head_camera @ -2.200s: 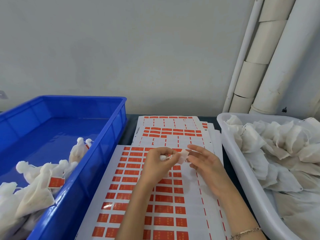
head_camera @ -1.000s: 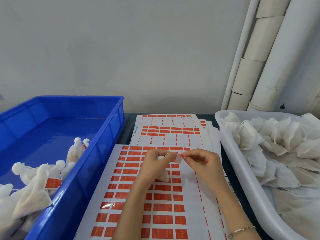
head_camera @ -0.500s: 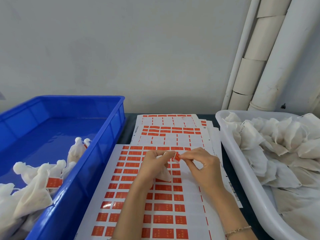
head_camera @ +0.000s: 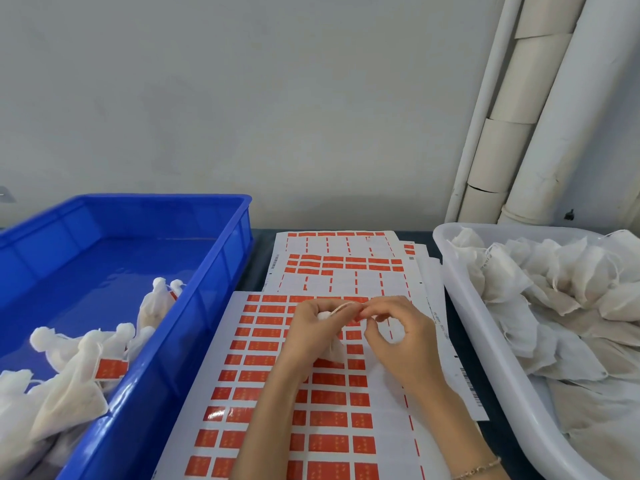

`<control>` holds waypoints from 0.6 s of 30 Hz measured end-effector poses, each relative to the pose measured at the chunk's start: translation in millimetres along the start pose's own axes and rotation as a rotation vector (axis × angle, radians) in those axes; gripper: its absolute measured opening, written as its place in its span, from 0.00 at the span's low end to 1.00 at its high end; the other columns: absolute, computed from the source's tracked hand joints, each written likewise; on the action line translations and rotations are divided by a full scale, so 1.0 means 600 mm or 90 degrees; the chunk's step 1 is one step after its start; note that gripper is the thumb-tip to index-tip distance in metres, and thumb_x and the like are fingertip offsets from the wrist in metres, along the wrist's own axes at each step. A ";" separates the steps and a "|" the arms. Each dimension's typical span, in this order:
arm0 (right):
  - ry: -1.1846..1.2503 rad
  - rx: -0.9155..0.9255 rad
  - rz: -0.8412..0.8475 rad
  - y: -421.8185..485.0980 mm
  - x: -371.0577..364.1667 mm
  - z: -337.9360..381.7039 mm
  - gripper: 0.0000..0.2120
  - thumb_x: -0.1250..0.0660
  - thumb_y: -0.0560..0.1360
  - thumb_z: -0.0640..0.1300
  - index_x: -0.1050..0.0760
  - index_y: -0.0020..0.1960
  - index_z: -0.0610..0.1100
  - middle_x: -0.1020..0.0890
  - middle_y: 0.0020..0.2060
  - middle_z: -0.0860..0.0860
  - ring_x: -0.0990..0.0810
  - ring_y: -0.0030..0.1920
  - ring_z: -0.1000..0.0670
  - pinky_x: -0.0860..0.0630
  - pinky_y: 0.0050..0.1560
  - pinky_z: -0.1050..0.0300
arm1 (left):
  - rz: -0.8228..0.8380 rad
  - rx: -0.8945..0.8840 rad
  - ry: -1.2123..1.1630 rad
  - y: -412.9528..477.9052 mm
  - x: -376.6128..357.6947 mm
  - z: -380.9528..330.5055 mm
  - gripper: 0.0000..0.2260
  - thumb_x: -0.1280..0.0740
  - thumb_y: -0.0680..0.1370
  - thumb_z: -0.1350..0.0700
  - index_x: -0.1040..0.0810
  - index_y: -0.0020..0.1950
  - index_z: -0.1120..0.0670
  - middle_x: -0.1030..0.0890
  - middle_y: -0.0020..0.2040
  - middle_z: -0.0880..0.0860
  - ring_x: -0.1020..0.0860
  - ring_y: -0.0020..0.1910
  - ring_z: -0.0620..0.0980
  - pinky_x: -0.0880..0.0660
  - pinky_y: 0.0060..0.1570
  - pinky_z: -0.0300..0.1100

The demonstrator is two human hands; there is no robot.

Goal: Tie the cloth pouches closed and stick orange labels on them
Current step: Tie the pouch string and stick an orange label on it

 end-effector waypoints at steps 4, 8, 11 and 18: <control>0.183 -0.144 -0.014 0.004 -0.004 -0.004 0.09 0.26 0.72 0.43 0.21 0.49 0.54 0.17 0.43 0.64 0.17 0.47 0.58 0.21 0.47 0.68 | 0.022 -0.052 0.004 -0.002 -0.005 -0.006 0.05 0.31 0.75 0.48 0.17 0.40 0.42 0.18 0.36 0.38 0.22 0.37 0.33 0.28 0.34 0.27; 0.214 -0.195 -0.010 0.008 -0.001 -0.012 0.07 0.25 0.69 0.42 0.18 0.46 0.52 0.15 0.40 0.58 0.16 0.41 0.55 0.19 0.44 0.64 | -0.002 -0.100 0.006 -0.002 -0.004 -0.005 0.04 0.30 0.75 0.49 0.17 0.42 0.42 0.16 0.41 0.39 0.19 0.45 0.37 0.26 0.39 0.27; 0.178 -0.174 -0.008 0.007 -0.002 -0.012 0.07 0.25 0.70 0.41 0.18 0.45 0.52 0.15 0.38 0.60 0.16 0.40 0.56 0.19 0.42 0.64 | -0.011 -0.143 0.021 -0.003 -0.008 -0.009 0.07 0.30 0.76 0.53 0.18 0.41 0.41 0.16 0.39 0.41 0.19 0.43 0.39 0.26 0.41 0.25; 0.163 -0.176 -0.044 0.009 -0.003 -0.019 0.11 0.31 0.74 0.43 0.23 0.54 0.56 0.17 0.47 0.58 0.18 0.46 0.57 0.24 0.47 0.70 | 0.041 0.006 0.066 -0.013 -0.010 -0.022 0.07 0.37 0.79 0.56 0.23 0.50 0.44 0.22 0.55 0.42 0.23 0.50 0.40 0.28 0.43 0.30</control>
Point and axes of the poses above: each hand's wrist, its own y-axis towards the middle knuckle, its own x-axis out of the back of the hand, z = x × y, the point moved 3 cm from there along y, towards the middle knuckle
